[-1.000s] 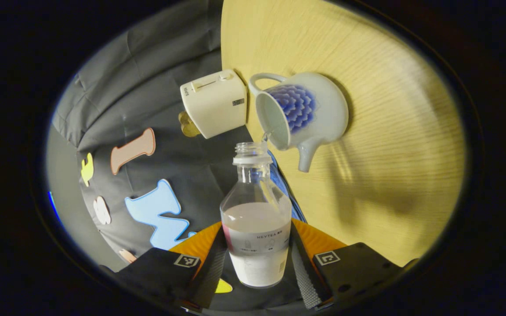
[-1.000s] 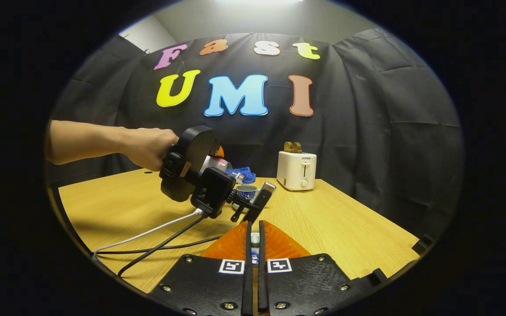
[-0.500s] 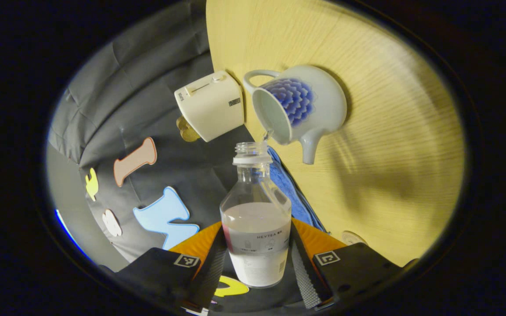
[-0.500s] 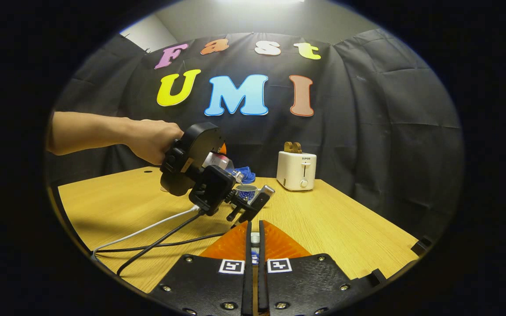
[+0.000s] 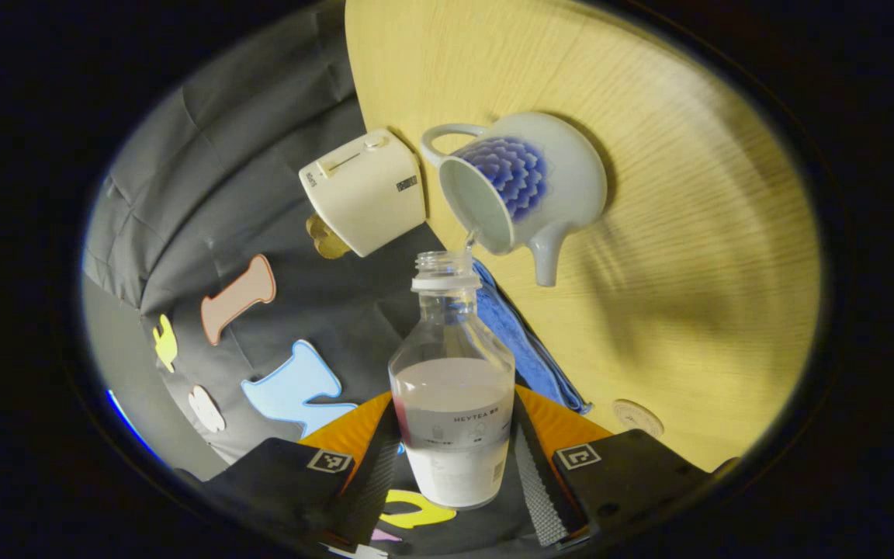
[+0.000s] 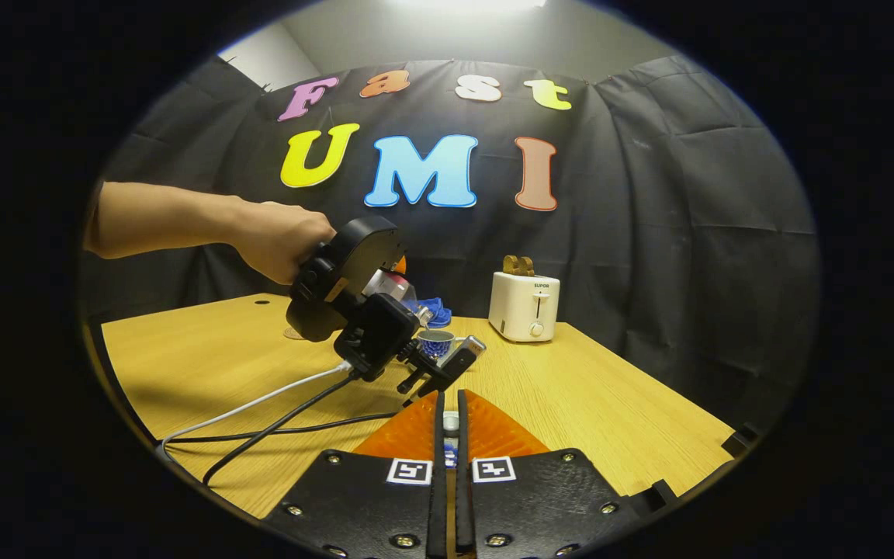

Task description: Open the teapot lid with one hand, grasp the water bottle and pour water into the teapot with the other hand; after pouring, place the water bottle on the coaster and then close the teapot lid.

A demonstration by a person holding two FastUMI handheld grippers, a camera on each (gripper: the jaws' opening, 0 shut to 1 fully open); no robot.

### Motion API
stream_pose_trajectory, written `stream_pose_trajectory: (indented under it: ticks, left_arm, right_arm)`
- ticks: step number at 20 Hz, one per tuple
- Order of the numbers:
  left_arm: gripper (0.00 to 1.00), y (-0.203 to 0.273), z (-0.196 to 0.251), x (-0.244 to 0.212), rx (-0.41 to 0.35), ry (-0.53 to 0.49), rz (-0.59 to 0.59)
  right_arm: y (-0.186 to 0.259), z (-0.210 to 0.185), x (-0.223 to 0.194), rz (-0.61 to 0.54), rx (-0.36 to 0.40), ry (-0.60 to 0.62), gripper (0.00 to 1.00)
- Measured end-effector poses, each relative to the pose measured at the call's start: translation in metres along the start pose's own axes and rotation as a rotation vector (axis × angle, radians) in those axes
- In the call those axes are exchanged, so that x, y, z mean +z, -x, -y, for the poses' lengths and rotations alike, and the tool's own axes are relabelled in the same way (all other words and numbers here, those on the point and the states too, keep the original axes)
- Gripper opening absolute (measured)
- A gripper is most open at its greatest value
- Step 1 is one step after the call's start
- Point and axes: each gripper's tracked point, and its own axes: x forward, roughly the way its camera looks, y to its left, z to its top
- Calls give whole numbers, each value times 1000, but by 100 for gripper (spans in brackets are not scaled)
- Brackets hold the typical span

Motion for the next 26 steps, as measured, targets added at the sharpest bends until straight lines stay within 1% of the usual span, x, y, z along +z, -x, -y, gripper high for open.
stream_pose_trajectory:
  ticks: [1, 3, 12, 20, 22, 26]
  left_arm:
    - [87, 0, 0, -1, 1, -5, 0]
    - [87, 0, 3, 3, -19, 1, 15]
    - [86, 1, -3, 2, -8, -74, 7]
    - [87, 3, -6, 4, 6, -100, 18]
    - [86, 2, -8, 2, 20, -114, 9]
    - [87, 2, -8, 3, 26, -114, 9]
  right_arm:
    - [0, 0, 1, 1, 0, 0, 5]
    - [0, 0, 0, 1, 1, 0, 5]
    - [1, 4, -3, -8, -4, -5, 5]
    - [1, 5, -4, -10, -7, -6, 5]
    - [1, 6, -4, -11, -10, -8, 5]
    - [0, 4, -3, -13, -6, -7, 5]
